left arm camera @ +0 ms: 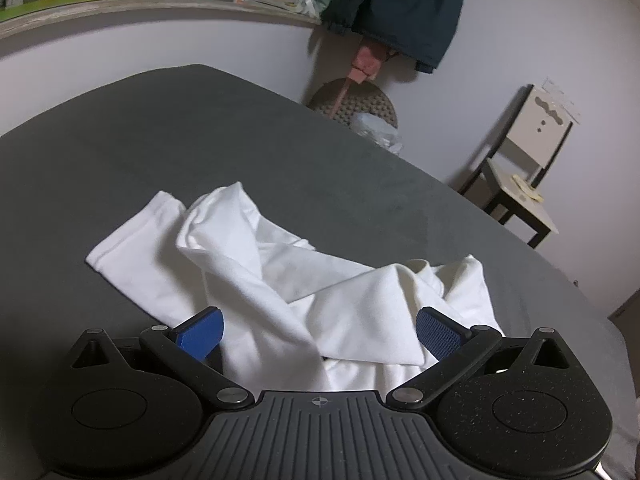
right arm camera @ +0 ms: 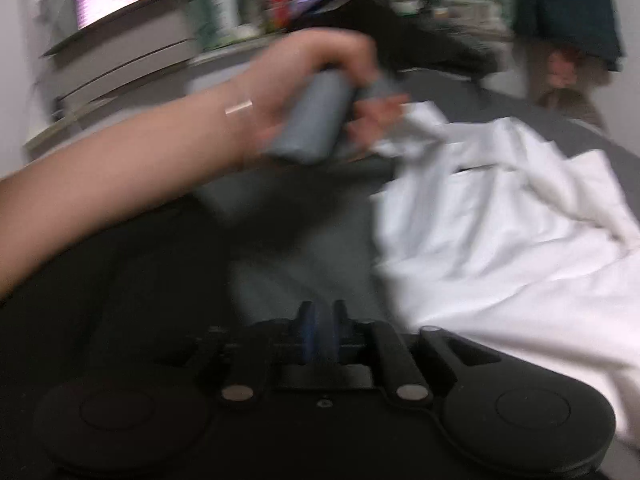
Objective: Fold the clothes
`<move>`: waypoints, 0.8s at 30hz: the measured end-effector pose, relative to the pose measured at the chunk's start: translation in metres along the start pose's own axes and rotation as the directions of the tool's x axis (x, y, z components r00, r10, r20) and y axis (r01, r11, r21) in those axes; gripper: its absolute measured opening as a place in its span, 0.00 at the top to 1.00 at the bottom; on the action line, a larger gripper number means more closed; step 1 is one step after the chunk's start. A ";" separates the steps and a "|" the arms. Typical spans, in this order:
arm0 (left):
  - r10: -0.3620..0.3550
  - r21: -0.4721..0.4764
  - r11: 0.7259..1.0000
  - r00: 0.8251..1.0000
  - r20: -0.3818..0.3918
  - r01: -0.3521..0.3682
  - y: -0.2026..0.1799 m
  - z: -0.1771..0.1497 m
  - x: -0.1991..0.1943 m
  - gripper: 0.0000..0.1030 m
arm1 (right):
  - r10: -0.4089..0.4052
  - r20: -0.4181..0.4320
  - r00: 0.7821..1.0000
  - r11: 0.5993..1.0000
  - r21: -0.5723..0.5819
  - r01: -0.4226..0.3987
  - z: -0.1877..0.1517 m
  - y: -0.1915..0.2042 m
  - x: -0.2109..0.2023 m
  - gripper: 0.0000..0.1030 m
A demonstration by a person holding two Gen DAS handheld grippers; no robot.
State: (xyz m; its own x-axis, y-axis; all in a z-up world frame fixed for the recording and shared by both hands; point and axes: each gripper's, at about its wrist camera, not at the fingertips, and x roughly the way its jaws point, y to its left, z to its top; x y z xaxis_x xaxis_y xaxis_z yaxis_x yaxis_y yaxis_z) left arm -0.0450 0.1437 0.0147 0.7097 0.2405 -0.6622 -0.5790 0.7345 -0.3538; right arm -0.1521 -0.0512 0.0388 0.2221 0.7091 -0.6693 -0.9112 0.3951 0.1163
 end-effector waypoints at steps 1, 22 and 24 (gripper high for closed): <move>0.006 -0.005 1.000 1.000 -0.001 -0.006 0.001 0.000 0.001 0.00 | -0.042 0.018 0.999 0.999 0.021 0.041 0.006 -0.012 0.001 0.70; 0.001 0.056 0.998 1.000 -0.011 -0.001 0.000 -0.006 0.026 0.00 | -0.417 0.039 0.908 0.903 -0.092 0.419 0.103 -0.185 0.073 0.87; -0.002 0.053 0.999 1.000 -0.013 0.003 0.001 -0.006 0.027 0.00 | -0.425 0.086 0.901 0.905 0.042 0.423 0.110 -0.204 0.049 0.88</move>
State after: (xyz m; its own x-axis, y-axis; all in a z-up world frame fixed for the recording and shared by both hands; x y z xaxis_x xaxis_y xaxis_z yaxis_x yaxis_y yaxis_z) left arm -0.0285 0.1473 -0.0078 0.7053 0.2306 -0.6704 -0.5552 0.7677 -0.3201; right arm 0.0829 -0.0329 0.0635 0.6171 0.5212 -0.5895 -0.7165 0.6819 -0.1472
